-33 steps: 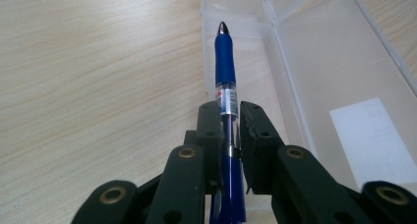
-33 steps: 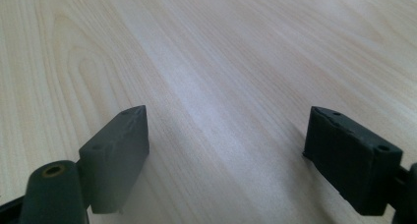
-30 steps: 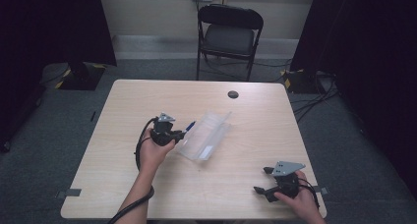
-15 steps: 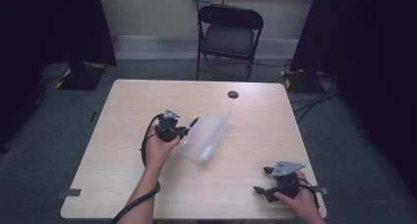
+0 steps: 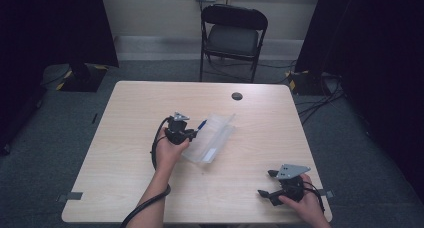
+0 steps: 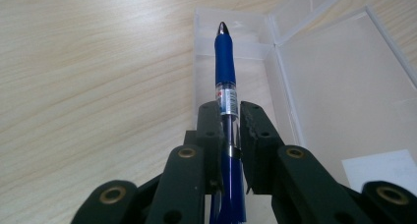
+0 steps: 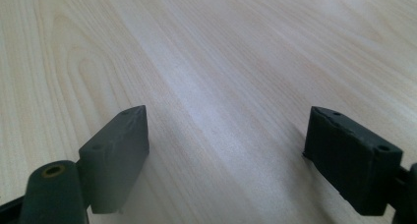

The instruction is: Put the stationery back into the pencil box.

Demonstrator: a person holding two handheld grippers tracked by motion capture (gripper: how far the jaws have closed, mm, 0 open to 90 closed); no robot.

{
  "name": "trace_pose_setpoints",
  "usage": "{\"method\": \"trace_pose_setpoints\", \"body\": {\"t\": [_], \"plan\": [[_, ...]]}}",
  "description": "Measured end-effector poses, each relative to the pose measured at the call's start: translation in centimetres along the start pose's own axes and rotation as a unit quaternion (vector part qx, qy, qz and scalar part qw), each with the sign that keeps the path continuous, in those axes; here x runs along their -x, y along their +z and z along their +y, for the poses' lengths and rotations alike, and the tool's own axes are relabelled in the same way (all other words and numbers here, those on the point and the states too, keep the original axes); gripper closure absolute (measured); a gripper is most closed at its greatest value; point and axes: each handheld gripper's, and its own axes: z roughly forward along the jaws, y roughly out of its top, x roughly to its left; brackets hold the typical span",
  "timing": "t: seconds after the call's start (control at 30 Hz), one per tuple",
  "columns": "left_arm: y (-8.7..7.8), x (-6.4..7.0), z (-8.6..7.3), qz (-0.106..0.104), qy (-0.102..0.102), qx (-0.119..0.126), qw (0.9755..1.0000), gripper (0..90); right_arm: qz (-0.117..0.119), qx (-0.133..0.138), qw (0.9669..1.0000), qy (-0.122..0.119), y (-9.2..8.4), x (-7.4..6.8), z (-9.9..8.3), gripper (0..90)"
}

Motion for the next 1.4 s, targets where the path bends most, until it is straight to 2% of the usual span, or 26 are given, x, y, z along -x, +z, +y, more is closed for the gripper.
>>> {"method": "trace_pose_setpoints", "body": {"t": [0.1,0.17,0.27,0.3,0.47,0.5,0.63,1.17,1.23,1.33,1.4], "plan": [[0.5,0.4,-0.1,0.004,0.006,-0.002,1.0000,79.8,0.000,0.000,1.0000,0.000,0.0,0.0,0.0,16.3],[0.8,0.5,-0.2,-0.002,0.010,-0.005,0.9999,79.8,0.001,0.001,1.0000,0.000,0.0,0.0,0.0,16.3],[1.1,0.8,-0.3,0.002,0.003,-0.003,1.0000,79.8,0.000,0.001,1.0000,0.000,0.0,0.0,0.0,16.3],[1.2,0.8,-0.3,0.000,0.010,-0.005,0.9999,79.8,0.000,0.001,1.0000,0.000,0.0,0.0,0.0,16.3],[1.6,1.0,-0.6,-0.004,0.008,-0.011,0.9999,79.7,0.000,0.000,1.0000,0.000,0.0,0.0,0.0,16.3],[1.8,1.1,-0.7,0.000,0.001,-0.006,1.0000,79.7,0.000,0.000,1.0000,0.000,0.0,0.0,0.0,16.3],[2.1,1.1,-1.0,-0.003,0.000,-0.011,0.9999,79.7,0.000,0.000,1.0000,0.000,0.0,0.0,0.0,16.3],[2.4,1.2,-1.5,-0.002,-0.006,-0.014,0.9999,79.5,0.000,0.000,1.0000,0.000,0.0,0.0,0.0,16.3],[2.3,1.0,-1.5,-0.001,0.004,-0.023,0.9997,79.5,0.000,0.000,1.0000,0.000,0.0,0.0,0.0,16.3],[2.5,1.2,-1.6,-0.002,-0.007,-0.018,0.9998,79.4,0.000,0.000,1.0000,0.000,0.0,0.0,0.0,16.3],[2.5,1.2,-1.6,-0.002,0.001,-0.023,0.9997,79.4,0.000,0.000,1.0000,0.000,0.0,0.0,0.0,16.3]]}}
